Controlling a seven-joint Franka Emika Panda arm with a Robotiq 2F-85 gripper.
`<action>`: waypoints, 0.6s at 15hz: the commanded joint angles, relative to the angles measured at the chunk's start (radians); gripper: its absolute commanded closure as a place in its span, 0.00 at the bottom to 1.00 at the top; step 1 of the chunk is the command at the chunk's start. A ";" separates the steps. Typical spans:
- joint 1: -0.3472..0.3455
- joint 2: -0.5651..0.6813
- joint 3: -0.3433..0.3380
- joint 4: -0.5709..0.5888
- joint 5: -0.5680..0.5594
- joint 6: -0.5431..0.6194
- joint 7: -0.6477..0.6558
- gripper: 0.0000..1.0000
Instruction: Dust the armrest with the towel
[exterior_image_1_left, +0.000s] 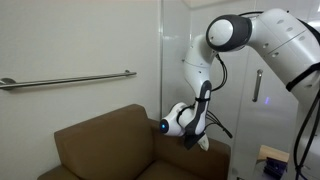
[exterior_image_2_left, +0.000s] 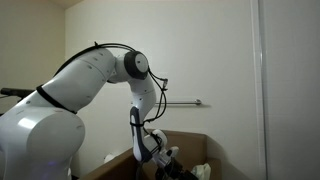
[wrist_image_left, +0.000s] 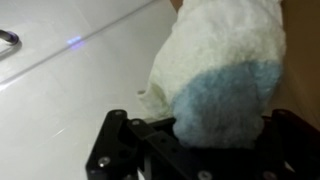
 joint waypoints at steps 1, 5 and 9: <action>-0.055 0.000 0.014 -0.087 -0.050 0.024 0.081 0.95; -0.056 0.000 0.018 -0.111 -0.044 -0.019 0.111 0.95; -0.059 -0.004 0.020 -0.112 -0.035 -0.056 0.125 0.90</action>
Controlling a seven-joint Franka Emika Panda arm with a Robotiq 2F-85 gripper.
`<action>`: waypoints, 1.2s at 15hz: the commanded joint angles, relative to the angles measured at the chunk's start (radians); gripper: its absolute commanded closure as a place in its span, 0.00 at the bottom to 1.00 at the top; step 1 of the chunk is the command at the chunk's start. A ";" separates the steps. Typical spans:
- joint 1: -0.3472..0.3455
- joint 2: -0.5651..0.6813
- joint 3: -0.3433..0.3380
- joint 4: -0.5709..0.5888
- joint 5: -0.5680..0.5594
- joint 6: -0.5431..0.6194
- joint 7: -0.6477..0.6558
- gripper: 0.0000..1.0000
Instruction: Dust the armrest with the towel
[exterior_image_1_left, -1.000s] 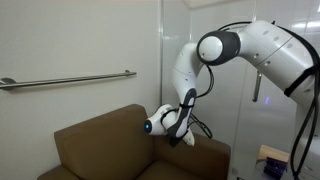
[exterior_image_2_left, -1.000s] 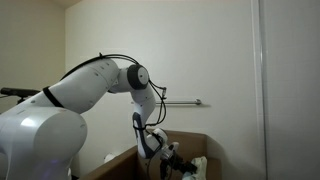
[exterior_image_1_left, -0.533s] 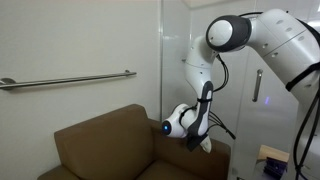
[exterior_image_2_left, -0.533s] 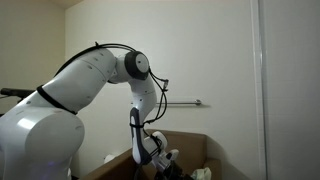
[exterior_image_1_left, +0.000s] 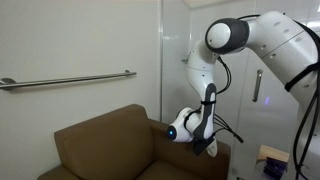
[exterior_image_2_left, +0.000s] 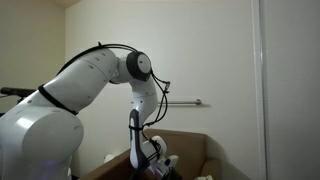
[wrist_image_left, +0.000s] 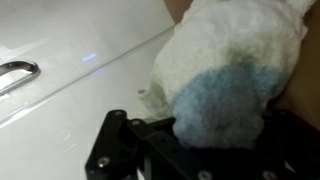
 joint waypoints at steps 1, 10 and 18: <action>-0.018 -0.025 0.013 -0.035 -0.012 -0.052 0.045 0.76; -0.022 -0.007 0.034 -0.014 -0.006 -0.131 0.030 0.20; -0.031 0.052 0.074 0.020 -0.030 -0.050 -0.013 0.00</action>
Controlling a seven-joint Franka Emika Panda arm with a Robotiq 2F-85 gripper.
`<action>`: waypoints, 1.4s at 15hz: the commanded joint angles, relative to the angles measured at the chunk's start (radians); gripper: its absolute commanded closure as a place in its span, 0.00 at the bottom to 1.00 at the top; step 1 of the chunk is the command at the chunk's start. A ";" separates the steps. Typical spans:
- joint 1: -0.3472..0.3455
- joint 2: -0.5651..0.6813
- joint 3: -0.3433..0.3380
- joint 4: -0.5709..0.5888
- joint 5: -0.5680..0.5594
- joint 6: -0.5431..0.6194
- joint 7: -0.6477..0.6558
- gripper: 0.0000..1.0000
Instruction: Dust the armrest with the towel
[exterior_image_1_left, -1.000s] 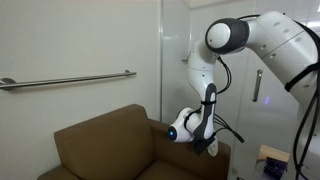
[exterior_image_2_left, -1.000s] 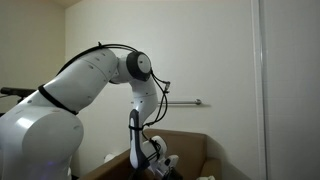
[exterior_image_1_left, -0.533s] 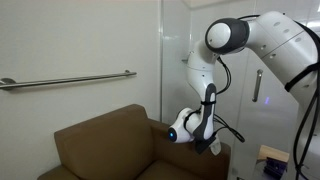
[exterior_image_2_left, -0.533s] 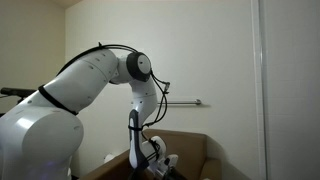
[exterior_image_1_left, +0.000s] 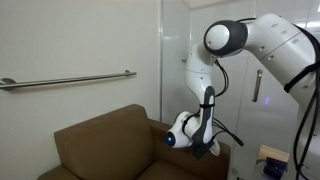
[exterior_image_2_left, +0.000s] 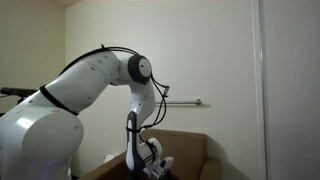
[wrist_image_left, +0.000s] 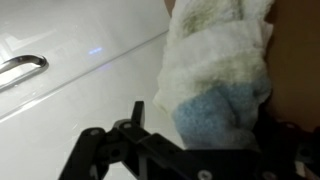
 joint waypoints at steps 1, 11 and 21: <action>-0.031 0.018 0.019 0.015 -0.022 0.024 -0.032 0.00; -0.038 -0.015 0.036 0.030 -0.047 0.093 -0.075 0.00; -0.066 -0.064 0.010 0.015 -0.033 0.145 -0.104 0.00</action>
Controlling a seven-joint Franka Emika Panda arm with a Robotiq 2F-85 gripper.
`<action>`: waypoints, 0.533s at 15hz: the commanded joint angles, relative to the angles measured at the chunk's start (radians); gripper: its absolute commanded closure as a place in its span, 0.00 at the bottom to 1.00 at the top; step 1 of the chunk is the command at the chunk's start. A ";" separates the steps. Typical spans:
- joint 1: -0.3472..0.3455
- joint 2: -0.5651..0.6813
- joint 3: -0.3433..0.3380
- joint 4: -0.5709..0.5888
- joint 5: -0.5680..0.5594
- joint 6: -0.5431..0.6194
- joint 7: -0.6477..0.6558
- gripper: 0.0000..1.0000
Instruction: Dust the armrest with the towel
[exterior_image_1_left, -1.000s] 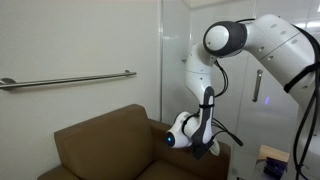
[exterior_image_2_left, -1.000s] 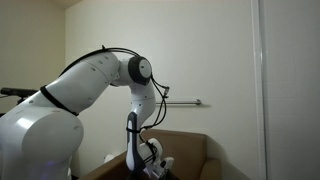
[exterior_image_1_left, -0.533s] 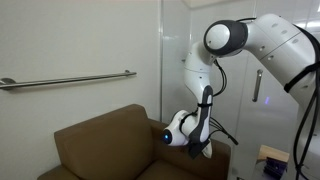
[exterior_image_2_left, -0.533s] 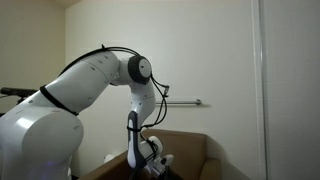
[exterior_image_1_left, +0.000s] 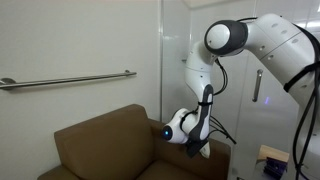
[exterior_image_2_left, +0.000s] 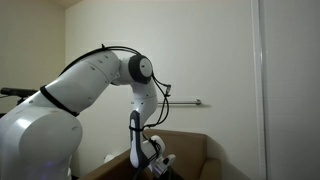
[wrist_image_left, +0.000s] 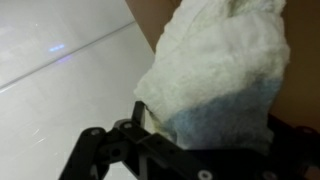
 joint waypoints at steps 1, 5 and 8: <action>-0.034 -0.072 -0.007 -0.037 0.005 -0.003 -0.045 0.25; -0.017 -0.112 -0.019 -0.047 0.013 -0.075 -0.037 0.47; -0.022 -0.108 -0.013 -0.034 0.014 -0.102 -0.050 0.47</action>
